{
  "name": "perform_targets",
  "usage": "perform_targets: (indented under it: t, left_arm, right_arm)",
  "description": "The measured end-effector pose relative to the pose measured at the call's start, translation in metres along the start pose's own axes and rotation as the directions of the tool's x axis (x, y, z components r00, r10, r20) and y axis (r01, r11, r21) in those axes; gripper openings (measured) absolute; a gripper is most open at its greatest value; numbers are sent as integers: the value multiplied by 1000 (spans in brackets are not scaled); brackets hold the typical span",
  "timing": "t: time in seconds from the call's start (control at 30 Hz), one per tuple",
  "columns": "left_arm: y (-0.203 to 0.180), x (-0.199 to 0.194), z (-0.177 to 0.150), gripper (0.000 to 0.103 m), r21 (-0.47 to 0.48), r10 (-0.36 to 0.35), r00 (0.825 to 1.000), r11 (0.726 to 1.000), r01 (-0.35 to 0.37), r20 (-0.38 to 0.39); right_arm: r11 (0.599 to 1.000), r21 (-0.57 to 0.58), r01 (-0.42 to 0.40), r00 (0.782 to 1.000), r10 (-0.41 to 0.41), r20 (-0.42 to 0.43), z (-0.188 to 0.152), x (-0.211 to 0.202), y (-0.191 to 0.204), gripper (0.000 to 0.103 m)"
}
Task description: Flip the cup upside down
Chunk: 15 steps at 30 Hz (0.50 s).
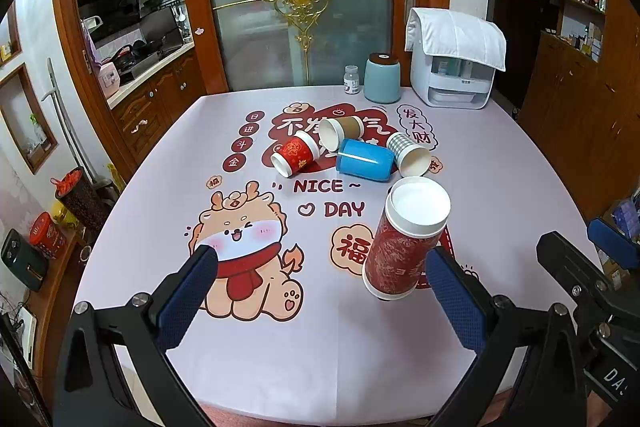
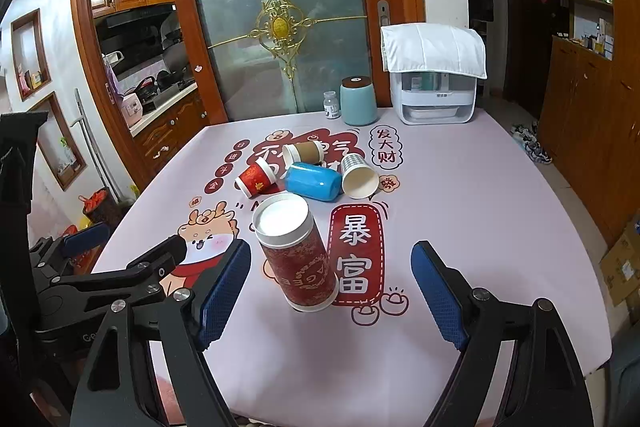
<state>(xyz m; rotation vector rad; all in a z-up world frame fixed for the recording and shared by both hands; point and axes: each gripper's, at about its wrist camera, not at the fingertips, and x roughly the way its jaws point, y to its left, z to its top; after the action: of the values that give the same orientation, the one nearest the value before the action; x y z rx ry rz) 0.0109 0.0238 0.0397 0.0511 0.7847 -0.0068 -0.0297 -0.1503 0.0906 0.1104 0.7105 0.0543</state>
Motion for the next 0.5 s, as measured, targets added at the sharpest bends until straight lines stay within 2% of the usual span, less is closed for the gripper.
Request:
perform_targets:
  t: [0.5]
  left_arm:
    - [1,-1,-2,102,-5,-1,1000,1000,1,3]
  right_arm:
    - [1000,-9,-12,1000,12,-1,0,4,6,84]
